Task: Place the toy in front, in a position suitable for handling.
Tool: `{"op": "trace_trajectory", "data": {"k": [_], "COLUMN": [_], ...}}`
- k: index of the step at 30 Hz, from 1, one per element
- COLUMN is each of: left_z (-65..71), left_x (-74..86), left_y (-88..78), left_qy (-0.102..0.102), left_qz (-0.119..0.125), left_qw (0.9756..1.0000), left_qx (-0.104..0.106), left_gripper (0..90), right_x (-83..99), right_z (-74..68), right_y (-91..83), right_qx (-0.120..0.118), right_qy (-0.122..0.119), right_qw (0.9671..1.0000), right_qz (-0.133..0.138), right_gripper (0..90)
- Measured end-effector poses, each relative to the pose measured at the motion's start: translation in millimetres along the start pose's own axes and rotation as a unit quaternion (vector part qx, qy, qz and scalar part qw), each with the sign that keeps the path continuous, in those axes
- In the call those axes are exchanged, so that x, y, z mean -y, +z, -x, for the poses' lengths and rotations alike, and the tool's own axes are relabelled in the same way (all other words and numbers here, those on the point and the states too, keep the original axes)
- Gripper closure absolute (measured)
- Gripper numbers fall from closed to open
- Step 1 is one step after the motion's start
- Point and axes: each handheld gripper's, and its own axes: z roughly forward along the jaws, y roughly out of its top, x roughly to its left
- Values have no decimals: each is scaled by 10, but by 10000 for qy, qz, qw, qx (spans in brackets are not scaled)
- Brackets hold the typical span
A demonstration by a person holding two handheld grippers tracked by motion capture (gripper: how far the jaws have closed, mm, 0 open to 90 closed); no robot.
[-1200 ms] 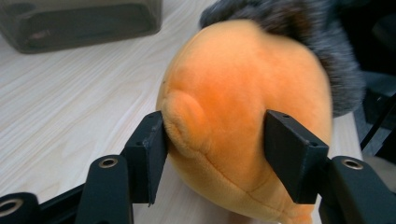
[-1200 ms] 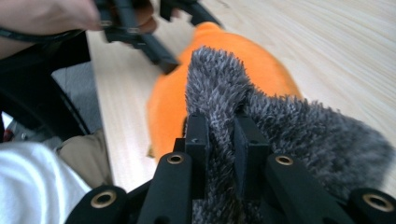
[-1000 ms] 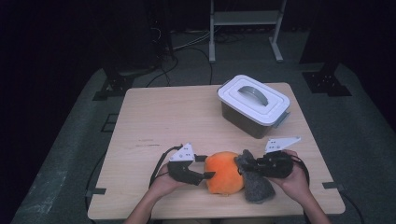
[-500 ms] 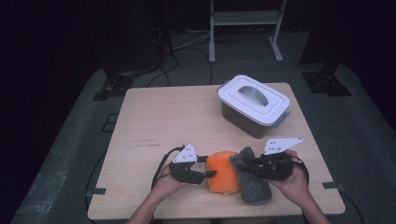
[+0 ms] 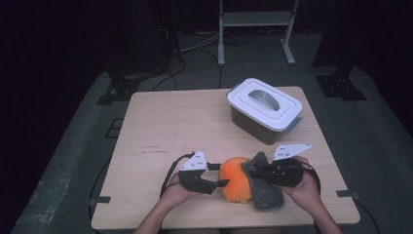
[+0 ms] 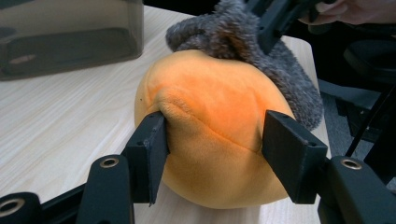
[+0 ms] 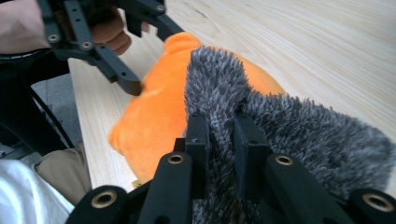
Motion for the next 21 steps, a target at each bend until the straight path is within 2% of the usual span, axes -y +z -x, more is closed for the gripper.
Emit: {"op": "trace_trajectory", "data": {"k": [3,7,9,12,14,17,21], "left_z": [-2,-20,-30,-30,-32,-39,-39], "left_x": [-1,0,-9,-24,-23,-16,-20], "left_y": [6,14,32,52,56,51,48], "left_qy": [7,-17,-107,-186,-216,-253,-268], "left_qz": [-20,-35,5,32,27,26,53], "left_qw": [10000,9998,9998,9995,9994,9993,9994], "left_qx": [-90,-171,-183,-236,-263,-264,-213], "left_gripper": [429,452,454,456,457,458,456], "right_x": [-2,-87,-132,-165,-157,-123,-72], "right_z": [-2,-140,-229,-342,-389,-359,-252], "right_y": [-30,-75,-50,49,131,167,112], "right_qx": [13,-131,-208,-301,-283,-320,-240], "right_qy": [51,-107,-214,-414,-516,-463,-328], "right_qw": [10000,9997,9994,9987,9982,9983,9991], "right_qz": [15,160,160,27,-116,-135,-98], "right_gripper": [774,775,775,775,774,775,778]}}
